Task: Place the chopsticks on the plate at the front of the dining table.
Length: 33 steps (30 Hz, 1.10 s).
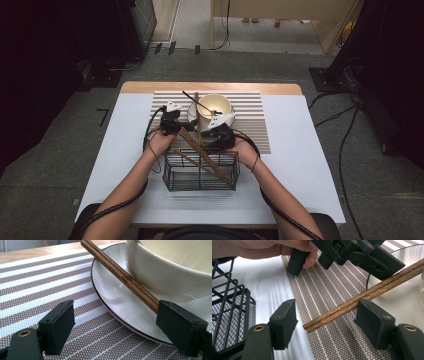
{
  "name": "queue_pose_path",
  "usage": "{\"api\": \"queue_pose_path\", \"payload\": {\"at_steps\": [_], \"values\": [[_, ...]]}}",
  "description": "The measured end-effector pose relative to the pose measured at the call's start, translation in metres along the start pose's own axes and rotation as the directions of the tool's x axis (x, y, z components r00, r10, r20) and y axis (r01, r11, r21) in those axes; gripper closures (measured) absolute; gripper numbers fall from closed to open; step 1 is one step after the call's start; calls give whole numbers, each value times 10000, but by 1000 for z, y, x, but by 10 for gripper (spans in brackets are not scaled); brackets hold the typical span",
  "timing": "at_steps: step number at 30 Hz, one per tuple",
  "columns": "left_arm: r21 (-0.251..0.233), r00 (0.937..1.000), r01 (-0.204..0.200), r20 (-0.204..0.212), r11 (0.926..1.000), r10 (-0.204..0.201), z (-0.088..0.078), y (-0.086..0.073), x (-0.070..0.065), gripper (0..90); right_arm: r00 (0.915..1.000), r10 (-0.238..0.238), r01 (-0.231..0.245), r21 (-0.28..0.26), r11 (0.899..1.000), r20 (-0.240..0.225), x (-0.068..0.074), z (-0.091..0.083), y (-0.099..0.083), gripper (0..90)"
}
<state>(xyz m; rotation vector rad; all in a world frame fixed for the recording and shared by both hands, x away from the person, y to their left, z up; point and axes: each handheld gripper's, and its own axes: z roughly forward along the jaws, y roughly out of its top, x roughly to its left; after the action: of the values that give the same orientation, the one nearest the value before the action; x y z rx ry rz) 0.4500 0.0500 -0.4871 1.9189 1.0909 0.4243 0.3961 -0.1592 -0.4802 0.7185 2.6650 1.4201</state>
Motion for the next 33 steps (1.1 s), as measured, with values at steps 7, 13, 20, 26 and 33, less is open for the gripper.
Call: {"api": "queue_pose_path", "payload": {"at_steps": [7,13,20,26,33], "values": [[67,10000,-6,-12,10000,6,0,0,0,154,9999,83,-83,75,9999,92,0,1,0,326],[92,10000,1,-10,10000,-1,0,-1,1,154,9999,84,-85,124,9999,110,0,-1,0,317],[112,10000,27,-16,9999,-27,-3,1,2,154,9999,92,-94,184,9998,79,0,-3,0,302],[283,10000,-3,90,9996,1,-8,2,1,154,9998,51,-56,273,9996,174,0,-9,1,297],[378,9999,-78,139,9993,73,-14,3,0,154,9995,98,-107,319,9994,301,0,-15,1,290]]}}
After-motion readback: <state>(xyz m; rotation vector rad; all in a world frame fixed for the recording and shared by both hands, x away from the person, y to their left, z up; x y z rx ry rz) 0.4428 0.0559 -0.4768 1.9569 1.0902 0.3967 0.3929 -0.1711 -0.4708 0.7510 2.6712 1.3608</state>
